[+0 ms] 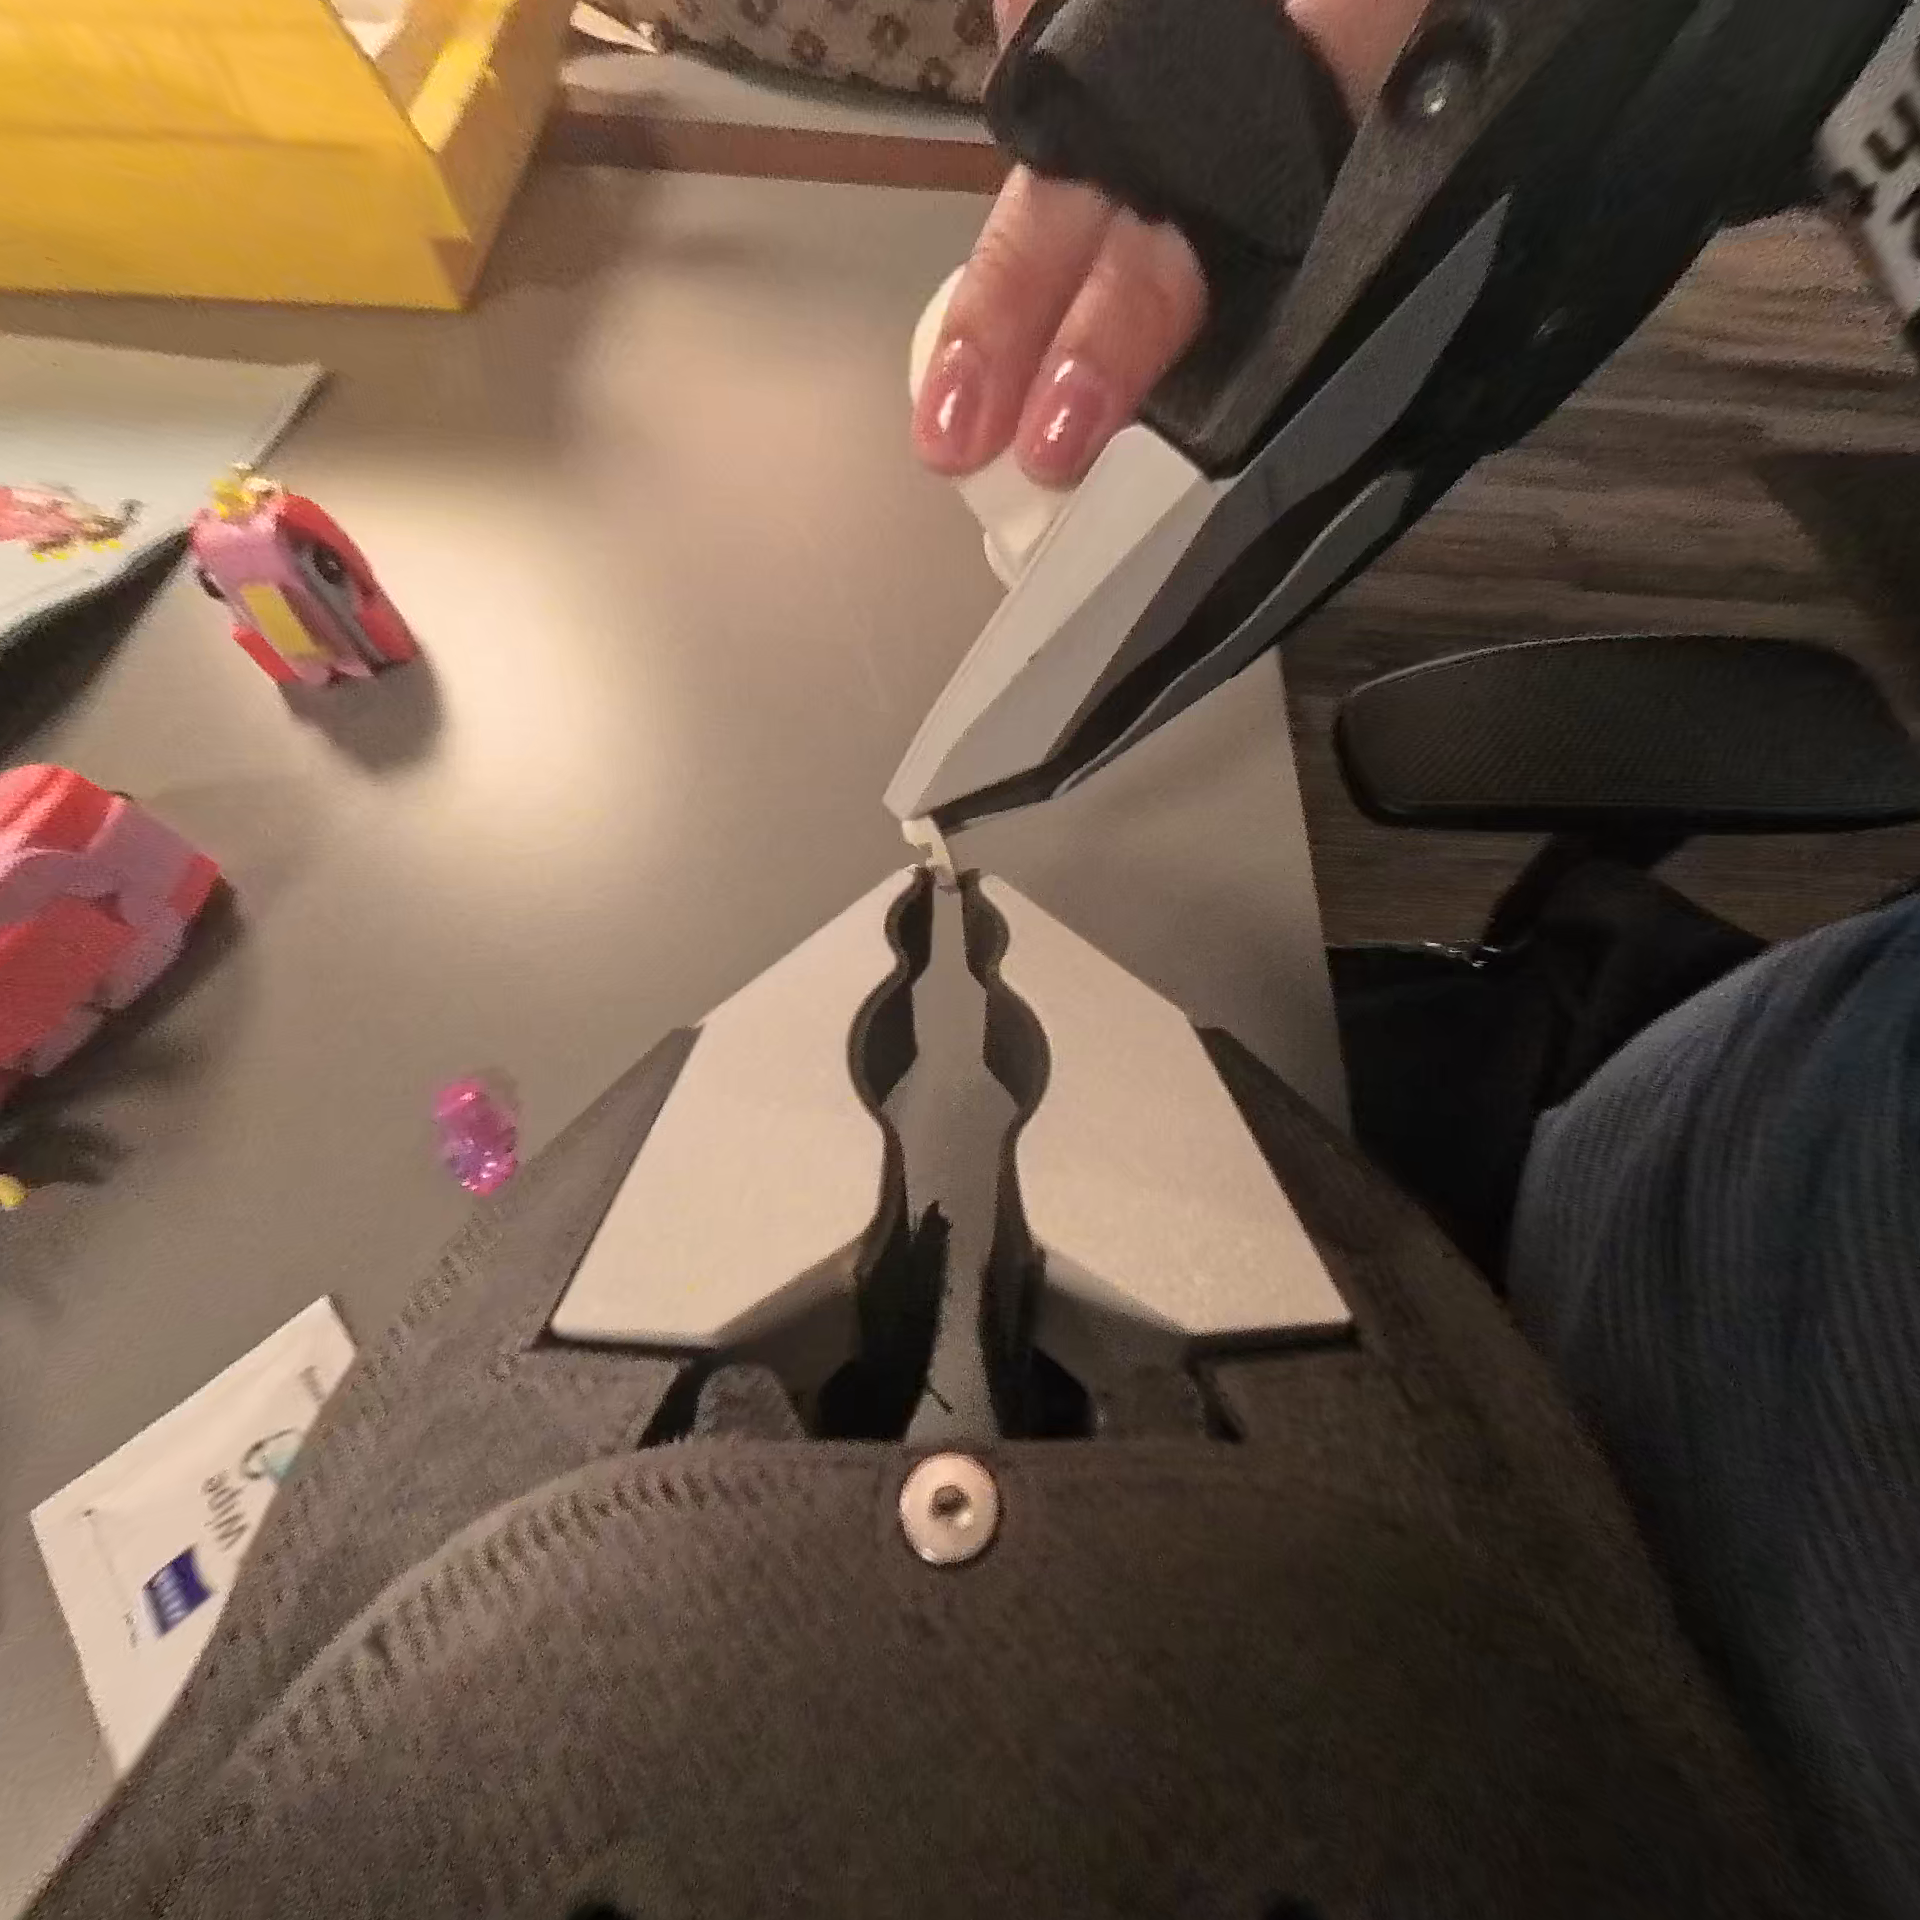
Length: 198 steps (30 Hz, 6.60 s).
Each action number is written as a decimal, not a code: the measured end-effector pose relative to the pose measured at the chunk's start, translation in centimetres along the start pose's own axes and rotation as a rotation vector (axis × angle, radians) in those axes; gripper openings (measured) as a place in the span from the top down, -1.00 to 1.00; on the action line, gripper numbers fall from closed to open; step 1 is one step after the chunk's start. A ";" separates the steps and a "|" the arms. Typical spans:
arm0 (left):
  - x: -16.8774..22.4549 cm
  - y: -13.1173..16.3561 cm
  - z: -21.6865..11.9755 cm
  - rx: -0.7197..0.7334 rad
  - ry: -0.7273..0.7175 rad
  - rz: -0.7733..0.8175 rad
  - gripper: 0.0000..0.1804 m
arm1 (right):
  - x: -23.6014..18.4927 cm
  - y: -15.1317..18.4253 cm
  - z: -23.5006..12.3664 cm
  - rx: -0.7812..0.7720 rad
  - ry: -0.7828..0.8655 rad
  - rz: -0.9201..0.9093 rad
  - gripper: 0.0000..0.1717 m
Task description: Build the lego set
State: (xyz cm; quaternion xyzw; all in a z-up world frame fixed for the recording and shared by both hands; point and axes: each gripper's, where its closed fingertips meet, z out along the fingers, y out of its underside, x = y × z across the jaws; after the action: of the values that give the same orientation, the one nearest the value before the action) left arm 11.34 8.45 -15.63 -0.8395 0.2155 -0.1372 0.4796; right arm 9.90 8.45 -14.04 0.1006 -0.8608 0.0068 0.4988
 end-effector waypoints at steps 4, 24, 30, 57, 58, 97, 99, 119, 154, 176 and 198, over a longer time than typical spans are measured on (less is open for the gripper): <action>-0.5 0.5 0.2 -0.042 -0.075 0.097 0.98 | -0.5 -0.2 -0.2 0.069 -0.076 0.199 0.84; 1.2 2.1 1.8 -0.175 -0.037 0.198 0.96 | -3.9 -1.0 -0.6 0.193 -0.500 0.873 0.97; -1.3 2.1 -0.6 -0.130 -0.093 0.068 0.65 | -4.6 -0.4 0.4 0.209 -0.561 0.948 0.97; -1.6 4.3 0.5 -0.279 0.006 0.076 0.93 | -4.9 0.1 2.6 0.146 -0.631 0.920 0.96; -1.6 4.3 0.5 -0.280 0.006 0.074 0.93 | -4.9 0.1 2.6 0.145 -0.627 0.922 0.95; -1.7 2.7 -0.4 -0.206 -0.106 0.323 0.93 | -2.8 -0.1 2.5 0.092 -0.468 0.775 0.89; -2.0 1.6 -1.1 -0.172 -0.159 0.369 0.94 | -1.5 0.2 2.2 0.074 -0.384 0.746 0.89; -2.6 -1.3 -3.6 -0.118 -0.335 0.550 0.94 | 2.3 0.6 1.2 -0.028 -0.151 0.538 0.93; -6.7 0.5 -7.1 -0.083 -0.482 0.385 0.94 | 2.1 2.5 4.2 0.057 -0.059 0.740 0.35; -12.1 12.0 -14.9 -0.258 -0.695 -0.264 0.91 | 14.9 11.3 7.8 0.359 0.970 1.322 0.75; -12.9 7.1 -17.7 0.127 -0.868 -0.049 0.31 | 9.8 24.6 2.1 0.042 1.196 1.373 0.94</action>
State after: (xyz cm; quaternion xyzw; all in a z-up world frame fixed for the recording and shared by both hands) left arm -9.28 -1.53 -13.14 -0.7929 -0.0346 0.2037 0.5732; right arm -1.04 30.73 -4.50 -0.4452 -0.3291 0.3692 0.7464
